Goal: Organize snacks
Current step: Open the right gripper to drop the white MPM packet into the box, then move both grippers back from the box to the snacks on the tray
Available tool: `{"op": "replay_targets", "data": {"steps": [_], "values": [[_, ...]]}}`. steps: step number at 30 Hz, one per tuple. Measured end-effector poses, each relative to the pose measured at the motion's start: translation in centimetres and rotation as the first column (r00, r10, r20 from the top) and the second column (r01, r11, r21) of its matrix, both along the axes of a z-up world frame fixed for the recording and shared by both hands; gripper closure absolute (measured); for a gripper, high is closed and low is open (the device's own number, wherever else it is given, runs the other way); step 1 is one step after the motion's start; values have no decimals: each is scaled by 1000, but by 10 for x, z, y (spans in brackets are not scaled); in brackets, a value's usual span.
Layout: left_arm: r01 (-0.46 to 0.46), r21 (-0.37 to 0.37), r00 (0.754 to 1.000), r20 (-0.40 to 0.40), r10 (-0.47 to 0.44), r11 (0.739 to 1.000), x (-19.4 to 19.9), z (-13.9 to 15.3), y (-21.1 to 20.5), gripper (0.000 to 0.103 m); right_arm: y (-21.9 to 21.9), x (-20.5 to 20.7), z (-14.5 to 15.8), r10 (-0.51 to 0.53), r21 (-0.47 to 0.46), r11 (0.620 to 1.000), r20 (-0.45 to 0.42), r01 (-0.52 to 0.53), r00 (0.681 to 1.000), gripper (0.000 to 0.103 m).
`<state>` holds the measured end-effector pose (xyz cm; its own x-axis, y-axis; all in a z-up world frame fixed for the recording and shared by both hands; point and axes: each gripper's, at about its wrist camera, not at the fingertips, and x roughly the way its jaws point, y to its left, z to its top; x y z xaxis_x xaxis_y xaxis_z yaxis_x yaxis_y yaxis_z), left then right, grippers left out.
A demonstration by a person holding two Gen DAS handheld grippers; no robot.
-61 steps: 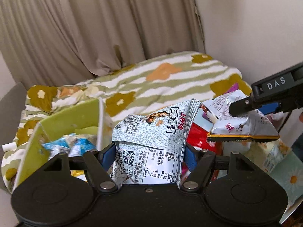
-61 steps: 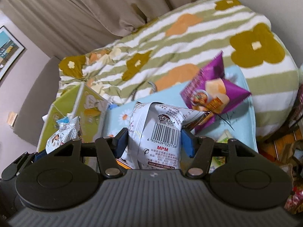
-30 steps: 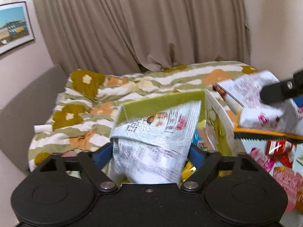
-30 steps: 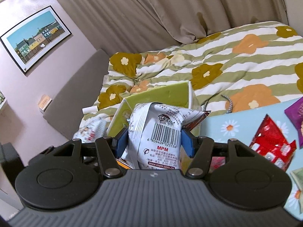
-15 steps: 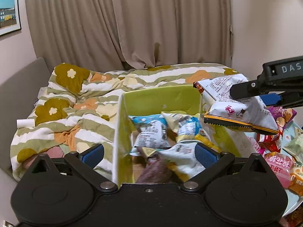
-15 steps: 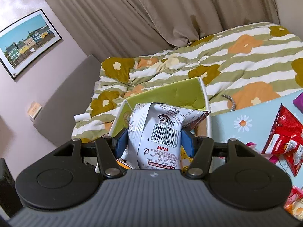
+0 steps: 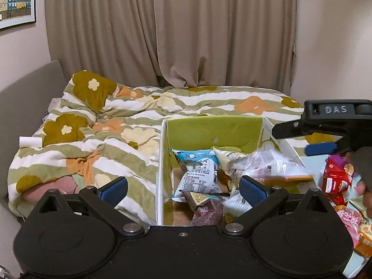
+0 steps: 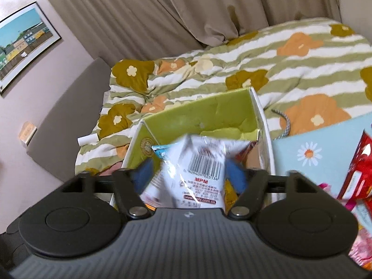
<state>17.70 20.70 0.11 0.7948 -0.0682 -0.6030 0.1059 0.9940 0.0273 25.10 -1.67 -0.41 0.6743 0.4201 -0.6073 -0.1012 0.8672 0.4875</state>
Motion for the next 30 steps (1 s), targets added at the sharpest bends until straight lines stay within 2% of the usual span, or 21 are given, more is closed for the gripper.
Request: {"op": "replay_targets", "data": {"steps": [2, 6, 11, 19, 24, 30], "values": [[3, 5, 1000, -14, -3, 1000, 0, -3, 1, 0, 0, -1, -5, -12, 5, 1000, 2, 12, 1000, 0], [-4, 13, 1000, -30, 4, 1000, 1, -5, 3, 0, 6, -10, -9, -20, -56, 998, 35, 21, 999, 0], [-19, -11, 999, -29, 19, 1000, -1, -1, 1, 0, 6, -20, -6, -23, -80, 996, 71, 29, 997, 0], [-2, -3, 1000, -1, 2, 1000, -10, 16, -10, 0, -7, -35, 5, -34, -91, 995, 89, 42, 995, 0], [11, -20, 1000, 4, -11, 1000, -17, 25, -24, 0, -21, -54, 20, -48, -111, 992, 123, 62, 991, 0], [48, -36, 999, 19, -47, 998, -31, 36, -60, 0, -59, -82, 36, -73, -135, 986, 168, 96, 983, 0]]}}
